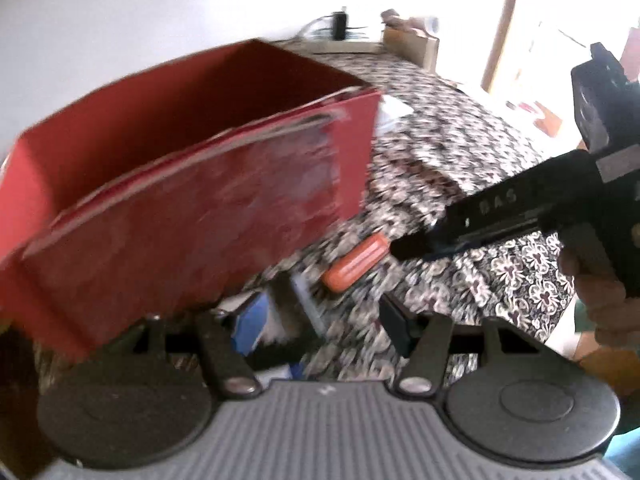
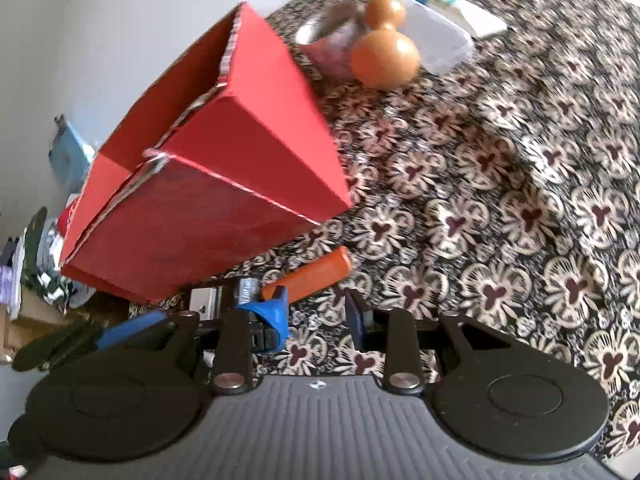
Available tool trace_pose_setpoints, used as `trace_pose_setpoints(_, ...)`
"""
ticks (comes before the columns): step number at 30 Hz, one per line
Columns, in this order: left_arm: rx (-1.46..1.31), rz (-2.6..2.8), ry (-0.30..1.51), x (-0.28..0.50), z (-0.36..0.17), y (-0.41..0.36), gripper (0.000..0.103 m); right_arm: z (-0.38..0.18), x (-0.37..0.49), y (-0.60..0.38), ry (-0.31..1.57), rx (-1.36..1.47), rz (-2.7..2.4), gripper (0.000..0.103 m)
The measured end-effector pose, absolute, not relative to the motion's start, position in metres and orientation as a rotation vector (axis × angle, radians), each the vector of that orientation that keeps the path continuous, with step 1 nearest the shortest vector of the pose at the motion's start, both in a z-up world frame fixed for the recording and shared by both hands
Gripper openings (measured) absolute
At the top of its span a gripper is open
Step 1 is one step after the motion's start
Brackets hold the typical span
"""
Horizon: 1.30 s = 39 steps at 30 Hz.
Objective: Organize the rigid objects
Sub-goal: 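Move the right gripper out to the orange strip, then grasp the orange strip upright with the right gripper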
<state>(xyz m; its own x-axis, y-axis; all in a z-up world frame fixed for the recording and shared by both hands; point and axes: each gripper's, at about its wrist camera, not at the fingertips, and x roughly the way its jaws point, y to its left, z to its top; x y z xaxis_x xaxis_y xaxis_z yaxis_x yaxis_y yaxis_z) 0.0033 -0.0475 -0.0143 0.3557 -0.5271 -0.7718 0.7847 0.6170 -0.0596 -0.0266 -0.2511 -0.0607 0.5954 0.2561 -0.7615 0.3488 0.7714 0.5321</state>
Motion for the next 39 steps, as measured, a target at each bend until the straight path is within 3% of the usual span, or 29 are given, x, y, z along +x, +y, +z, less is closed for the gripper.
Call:
trace_pose_setpoints(4, 0.432, -0.927, 0.839, 0.012, -0.024, -0.08, 0.053, -0.064, -0.041, -0.27, 0.946, 0.784, -0.074, 0.014)
trace_pose_setpoints(11, 0.464, -0.985, 0.926, 0.035, -0.047, -0.111, 0.05, -0.074, -0.05, -0.3, 0.952, 0.89, -0.057, 0.014)
trace_pose_setpoints(15, 0.443, -0.952, 0.982, 0.04, -0.06, -0.121, 0.03, -0.081, -0.045, -0.307, 0.978, 0.912, -0.032, 0.014)
trace_pose_setpoints(19, 0.386, -0.897, 1.011, 0.039, -0.059, -0.122, 0.019, -0.082, -0.036, -0.312, 0.993, 0.91, 0.015, 0.014)
trace_pose_setpoints(35, -0.024, -0.729, 1.154, 0.026, -0.058, -0.093, 0.017, -0.1, 0.01, -0.3, 1.118, 0.88, 0.251, 0.013)
trace_pose_setpoints(39, -0.053, -0.707, 1.143, 0.02, -0.048, -0.095, 0.017, -0.097, 0.009, -0.299, 1.128, 0.834, 0.305, 0.009)
